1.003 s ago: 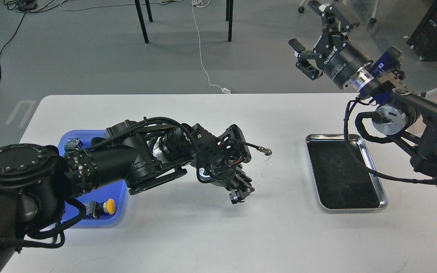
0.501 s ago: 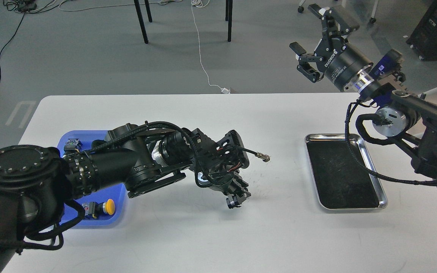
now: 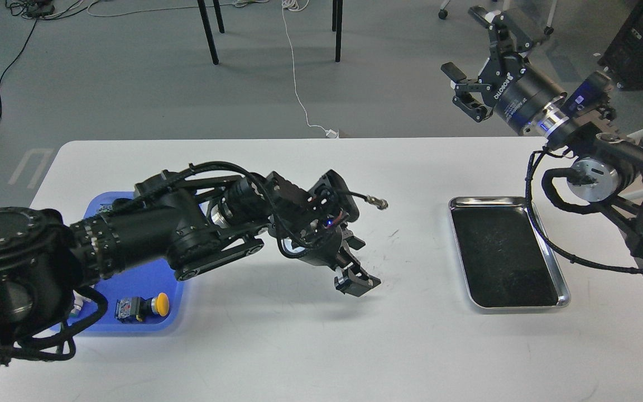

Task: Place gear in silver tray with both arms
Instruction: 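Carry the gear to the table center and release it, then lower the right gripper onto the black gear and grasp it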

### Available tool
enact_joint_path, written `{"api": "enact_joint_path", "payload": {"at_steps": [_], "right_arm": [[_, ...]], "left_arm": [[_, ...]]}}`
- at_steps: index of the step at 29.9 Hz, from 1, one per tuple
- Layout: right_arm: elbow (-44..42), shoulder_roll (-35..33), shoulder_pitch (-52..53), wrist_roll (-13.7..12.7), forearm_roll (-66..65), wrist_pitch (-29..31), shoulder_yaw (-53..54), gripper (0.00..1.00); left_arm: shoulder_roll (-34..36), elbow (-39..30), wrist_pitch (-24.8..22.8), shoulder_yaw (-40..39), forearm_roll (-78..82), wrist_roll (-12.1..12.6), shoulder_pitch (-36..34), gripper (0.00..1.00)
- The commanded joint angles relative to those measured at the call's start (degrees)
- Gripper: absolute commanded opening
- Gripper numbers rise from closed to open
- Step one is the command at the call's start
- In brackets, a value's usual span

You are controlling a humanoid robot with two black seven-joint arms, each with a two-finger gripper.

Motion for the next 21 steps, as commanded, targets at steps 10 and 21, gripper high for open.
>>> {"api": "enact_joint_path", "payload": {"at_steps": [10, 21], "right_arm": [[0.4, -5.0, -0.2, 0.0, -28.3, 9.9, -4.5, 0.99], [2.7, 2.5, 13.0, 0.0, -68.9, 9.9, -23.9, 0.99]], "left_arm": [[19.8, -11.1, 10.2, -19.2, -56.3, 0.0, 18.5, 0.98], [22.9, -13.2, 9.9, -46.0, -69.5, 0.0, 41.7, 0.98]]}}
